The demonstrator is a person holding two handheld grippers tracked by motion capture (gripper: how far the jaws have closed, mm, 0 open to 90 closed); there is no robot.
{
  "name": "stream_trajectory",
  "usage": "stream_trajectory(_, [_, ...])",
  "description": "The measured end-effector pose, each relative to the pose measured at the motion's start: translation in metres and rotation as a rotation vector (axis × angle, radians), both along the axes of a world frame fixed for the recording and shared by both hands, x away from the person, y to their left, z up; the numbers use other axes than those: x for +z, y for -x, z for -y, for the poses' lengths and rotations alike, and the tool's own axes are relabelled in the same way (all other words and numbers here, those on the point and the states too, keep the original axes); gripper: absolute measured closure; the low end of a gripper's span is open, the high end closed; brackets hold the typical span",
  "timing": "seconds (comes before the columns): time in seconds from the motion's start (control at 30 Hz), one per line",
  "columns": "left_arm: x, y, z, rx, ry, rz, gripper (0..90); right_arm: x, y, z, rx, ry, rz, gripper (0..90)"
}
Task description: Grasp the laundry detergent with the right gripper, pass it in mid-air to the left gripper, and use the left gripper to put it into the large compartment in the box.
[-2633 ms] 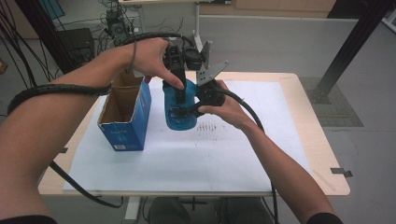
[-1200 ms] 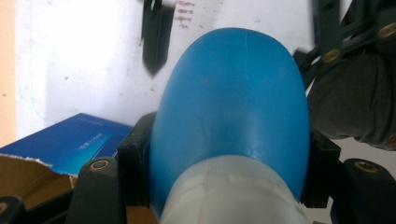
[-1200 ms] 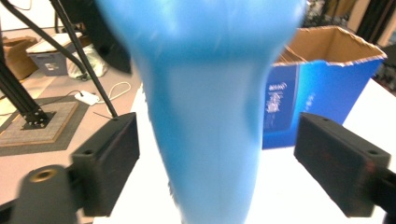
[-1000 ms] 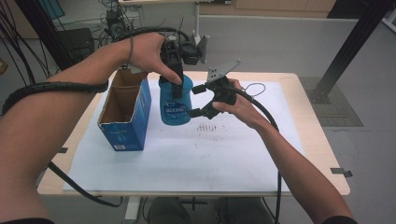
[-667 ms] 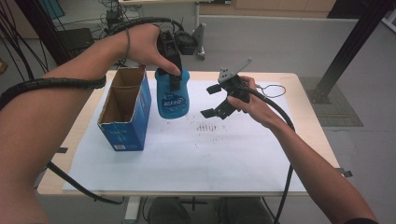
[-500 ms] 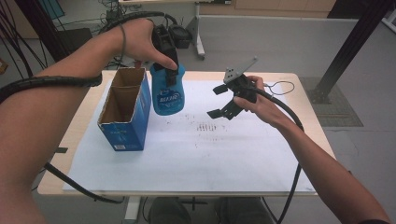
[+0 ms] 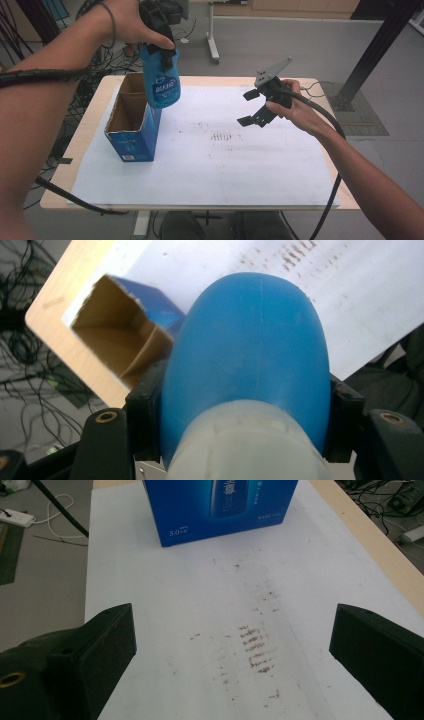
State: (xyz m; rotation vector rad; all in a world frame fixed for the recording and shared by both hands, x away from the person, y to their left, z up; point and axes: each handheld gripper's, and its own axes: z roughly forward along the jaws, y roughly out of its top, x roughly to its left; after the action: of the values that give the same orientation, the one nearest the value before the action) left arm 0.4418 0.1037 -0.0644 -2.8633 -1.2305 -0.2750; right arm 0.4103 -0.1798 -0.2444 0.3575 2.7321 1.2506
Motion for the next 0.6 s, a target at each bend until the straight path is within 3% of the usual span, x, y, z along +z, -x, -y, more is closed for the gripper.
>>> stream_trajectory(0.33, [0.029, -0.003, -0.030, 0.210, 0.026, 0.023, 36.7, 0.009, 0.003, 0.009, -0.004, 0.021, 0.021, 5.0])
stream_trajectory(0.6, [0.049, -0.004, -0.054, 0.375, 0.043, 0.078, 36.7, 0.014, 0.004, 0.013, -0.013, 0.026, 0.026, 5.0])
